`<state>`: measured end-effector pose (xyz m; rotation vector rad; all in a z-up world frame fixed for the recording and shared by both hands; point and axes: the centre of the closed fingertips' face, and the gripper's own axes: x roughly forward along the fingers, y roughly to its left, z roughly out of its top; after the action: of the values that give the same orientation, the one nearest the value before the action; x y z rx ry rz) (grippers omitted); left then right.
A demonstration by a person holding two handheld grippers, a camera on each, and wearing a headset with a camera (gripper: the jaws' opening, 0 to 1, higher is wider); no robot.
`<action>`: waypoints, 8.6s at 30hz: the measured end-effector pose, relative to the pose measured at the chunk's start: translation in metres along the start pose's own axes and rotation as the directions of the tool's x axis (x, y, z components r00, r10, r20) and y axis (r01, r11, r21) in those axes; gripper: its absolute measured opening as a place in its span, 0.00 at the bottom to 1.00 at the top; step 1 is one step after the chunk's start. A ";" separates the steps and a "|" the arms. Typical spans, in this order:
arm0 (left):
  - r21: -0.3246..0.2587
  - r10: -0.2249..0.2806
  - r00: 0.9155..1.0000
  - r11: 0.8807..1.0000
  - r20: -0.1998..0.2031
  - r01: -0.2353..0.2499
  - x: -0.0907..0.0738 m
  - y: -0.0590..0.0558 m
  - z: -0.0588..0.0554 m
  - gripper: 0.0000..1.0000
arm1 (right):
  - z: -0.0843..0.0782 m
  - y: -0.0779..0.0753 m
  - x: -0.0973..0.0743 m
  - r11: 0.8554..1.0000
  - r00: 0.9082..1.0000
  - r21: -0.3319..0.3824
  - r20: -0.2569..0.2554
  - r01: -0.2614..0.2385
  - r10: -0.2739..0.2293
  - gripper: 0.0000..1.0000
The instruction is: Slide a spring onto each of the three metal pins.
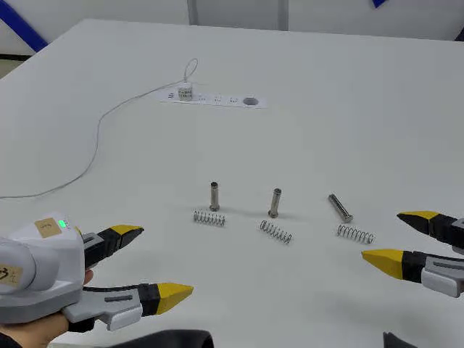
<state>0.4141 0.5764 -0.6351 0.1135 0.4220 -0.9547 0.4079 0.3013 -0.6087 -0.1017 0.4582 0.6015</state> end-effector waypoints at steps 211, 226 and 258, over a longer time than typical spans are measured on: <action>0.072 -0.036 0.999 0.997 0.010 0.035 0.000 -0.011 0.019 0.74 | -0.004 -0.055 0.055 0.970 0.903 0.044 -0.379 0.238 -0.204 0.10; 0.085 -0.054 0.999 0.995 0.005 0.054 0.004 -0.013 0.020 0.74 | -0.018 -0.045 0.039 0.987 0.914 0.011 -0.379 0.161 -0.145 0.17; 0.083 -0.042 0.999 0.996 -0.006 0.042 0.001 -0.014 0.019 0.74 | -0.060 -0.036 0.049 0.964 0.846 -0.207 -0.532 -0.168 0.034 0.16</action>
<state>0.4091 0.5629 -0.6167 0.1825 0.3902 -1.0139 0.4406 0.2839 -0.6854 -0.4931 0.9263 0.7353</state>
